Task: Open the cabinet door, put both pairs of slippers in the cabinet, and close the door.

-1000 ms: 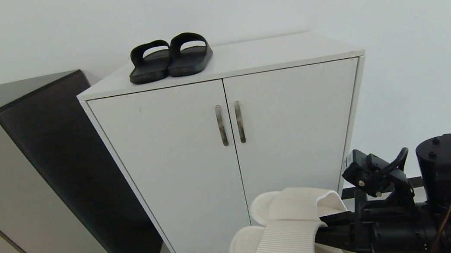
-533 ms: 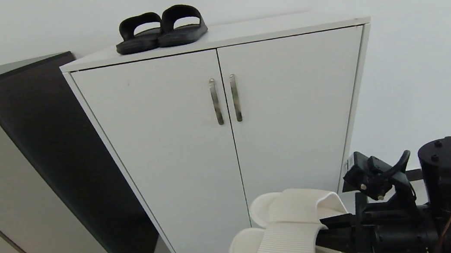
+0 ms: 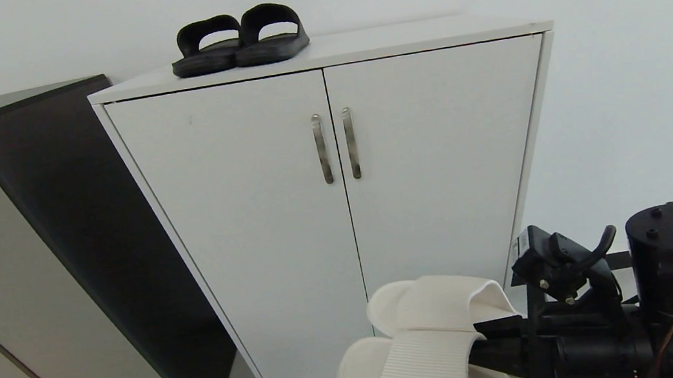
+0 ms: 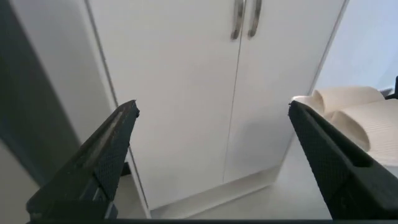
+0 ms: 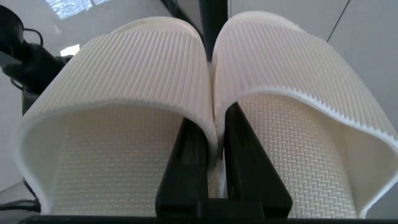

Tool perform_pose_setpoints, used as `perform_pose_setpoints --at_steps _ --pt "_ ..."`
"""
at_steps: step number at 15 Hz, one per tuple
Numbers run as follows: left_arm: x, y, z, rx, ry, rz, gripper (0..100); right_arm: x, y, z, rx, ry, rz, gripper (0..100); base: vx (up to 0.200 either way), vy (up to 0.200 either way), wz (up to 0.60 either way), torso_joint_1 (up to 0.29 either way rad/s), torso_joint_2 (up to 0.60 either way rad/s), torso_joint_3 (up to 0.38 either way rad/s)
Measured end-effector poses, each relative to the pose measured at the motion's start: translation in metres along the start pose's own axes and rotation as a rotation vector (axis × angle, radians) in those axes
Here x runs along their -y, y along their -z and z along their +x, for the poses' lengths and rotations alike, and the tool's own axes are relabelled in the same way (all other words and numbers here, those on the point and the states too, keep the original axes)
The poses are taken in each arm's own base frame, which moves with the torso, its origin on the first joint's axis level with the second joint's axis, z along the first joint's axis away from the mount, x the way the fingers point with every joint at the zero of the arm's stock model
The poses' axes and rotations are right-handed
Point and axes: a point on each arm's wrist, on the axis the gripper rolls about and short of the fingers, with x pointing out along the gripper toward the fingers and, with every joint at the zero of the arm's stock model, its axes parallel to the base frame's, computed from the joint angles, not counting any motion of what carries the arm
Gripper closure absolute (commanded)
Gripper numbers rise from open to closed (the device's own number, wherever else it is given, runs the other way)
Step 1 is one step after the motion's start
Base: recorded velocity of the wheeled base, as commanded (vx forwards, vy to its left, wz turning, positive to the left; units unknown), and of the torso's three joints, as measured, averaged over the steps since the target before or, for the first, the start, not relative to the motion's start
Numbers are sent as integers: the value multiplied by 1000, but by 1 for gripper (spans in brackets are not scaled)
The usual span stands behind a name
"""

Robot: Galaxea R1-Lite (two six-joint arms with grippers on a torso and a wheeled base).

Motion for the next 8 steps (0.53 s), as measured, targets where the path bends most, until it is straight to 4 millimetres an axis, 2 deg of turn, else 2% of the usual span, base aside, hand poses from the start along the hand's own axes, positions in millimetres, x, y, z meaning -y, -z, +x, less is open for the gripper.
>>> perform_pose_setpoints --at_steps 4,8 --pt "-9 -21 50 -12 126 7 0 5 -19 13 66 87 34 100 0 0 0 0 0 0" --pt "5 -41 88 -27 303 3 0 6 -19 26 52 80 43 100 0 0 0 0 0 0"
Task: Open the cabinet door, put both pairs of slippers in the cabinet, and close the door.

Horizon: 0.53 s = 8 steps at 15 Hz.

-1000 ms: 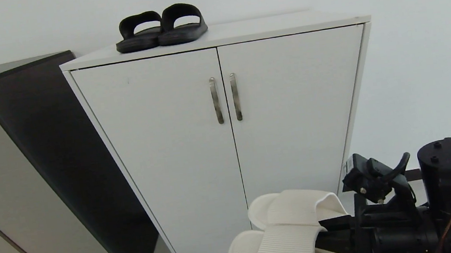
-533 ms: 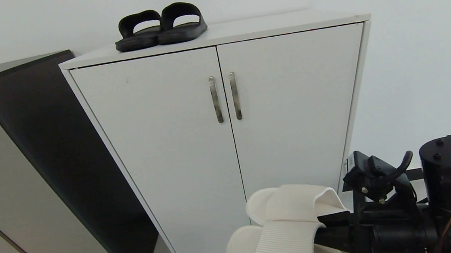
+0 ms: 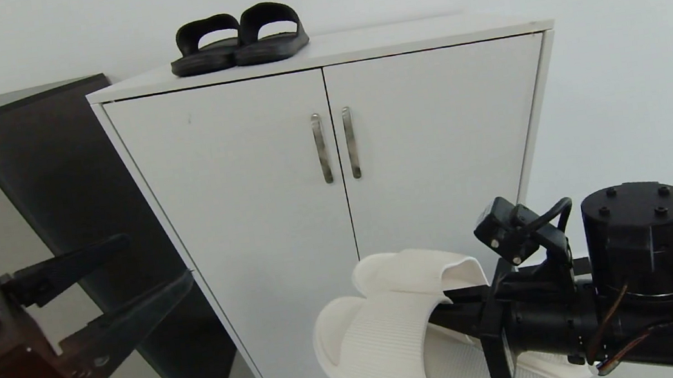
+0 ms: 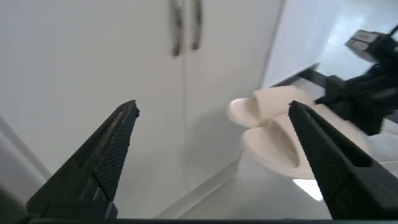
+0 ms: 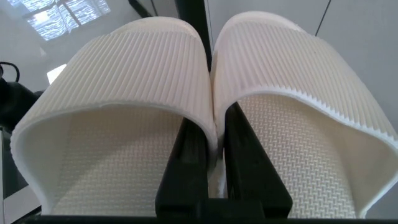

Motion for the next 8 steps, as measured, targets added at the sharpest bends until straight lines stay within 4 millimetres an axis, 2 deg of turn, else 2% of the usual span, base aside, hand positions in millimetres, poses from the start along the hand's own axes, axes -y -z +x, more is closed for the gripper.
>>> perform_pose_setpoints --at_steps 4,8 --pt "11 -18 42 -16 181 -24 0 0 4 3 -16 -2 1 100 0 0 0 0 0 0" --pt "20 -51 94 10 395 -89 0 -2 7 3 -26 -6 0 100 0 0 0 0 0 0"
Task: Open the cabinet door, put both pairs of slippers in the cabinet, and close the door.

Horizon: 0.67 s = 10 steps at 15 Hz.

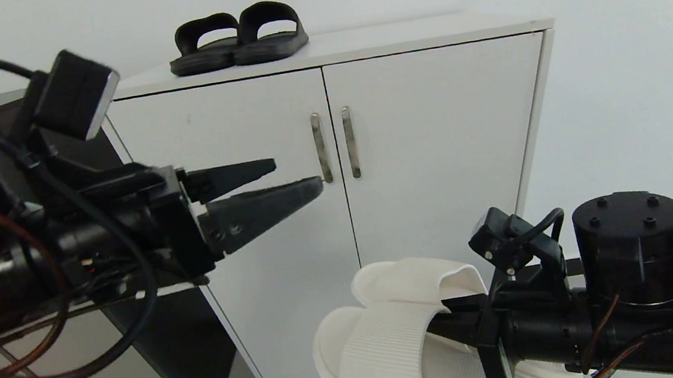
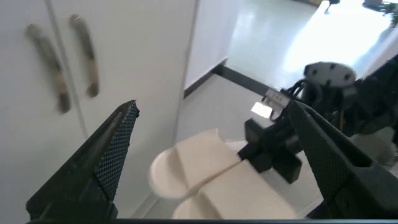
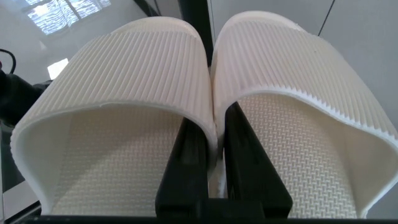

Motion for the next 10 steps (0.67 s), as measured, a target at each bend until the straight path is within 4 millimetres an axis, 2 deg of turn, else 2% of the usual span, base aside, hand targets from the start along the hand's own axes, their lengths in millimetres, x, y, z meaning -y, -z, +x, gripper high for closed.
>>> perform_pose_setpoints --at_steps 5,8,10 --pt "-19 -19 49 -45 207 -152 0 0 1 0 -2 1 0 100 0 0 0 0 0 0" --pt "-33 -19 73 -49 201 -156 0 0 1 0 -4 1 0 100 0 0 0 0 0 0" --pt "-45 -16 87 -37 128 -110 0 0 1 0 -4 2 1 100 0 0 0 0 0 0"
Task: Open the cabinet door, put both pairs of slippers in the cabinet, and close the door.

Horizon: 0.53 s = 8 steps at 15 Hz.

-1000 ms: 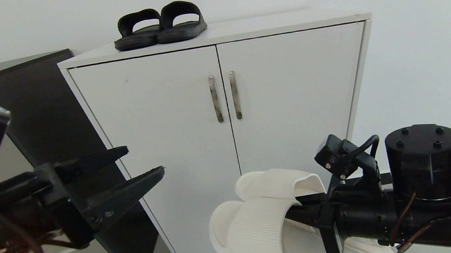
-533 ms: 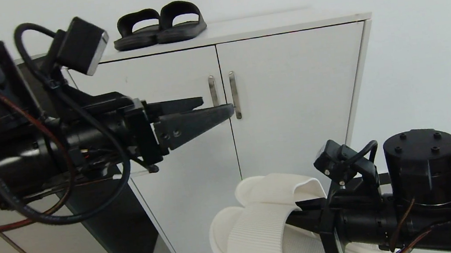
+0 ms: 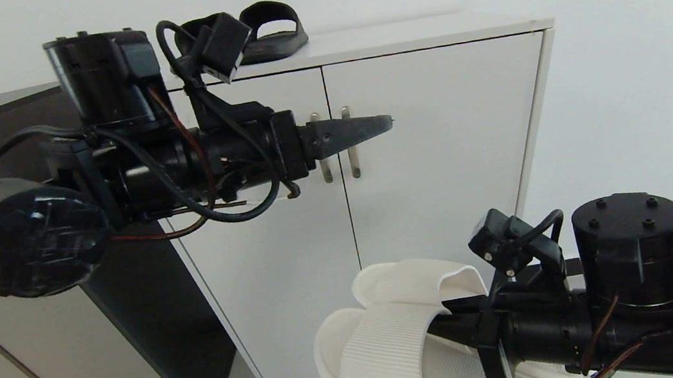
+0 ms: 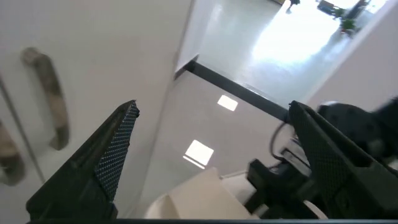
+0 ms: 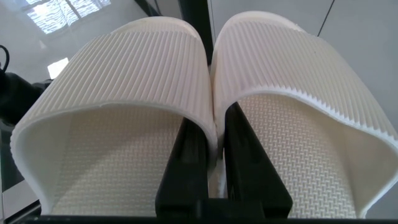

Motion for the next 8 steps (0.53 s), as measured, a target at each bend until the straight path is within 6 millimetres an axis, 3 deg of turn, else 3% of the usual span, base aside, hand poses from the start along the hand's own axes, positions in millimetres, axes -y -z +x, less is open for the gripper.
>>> perform_pose_setpoints --at_steps 3,8 --pt "-14 4 9 -6 -37 1 0 0 1 1 -5 0 2 100 0 0 0 0 0 0" --pt "-35 8 5 -13 -91 -15 0 1 2 2 -10 1 3 100 0 0 0 0 0 0"
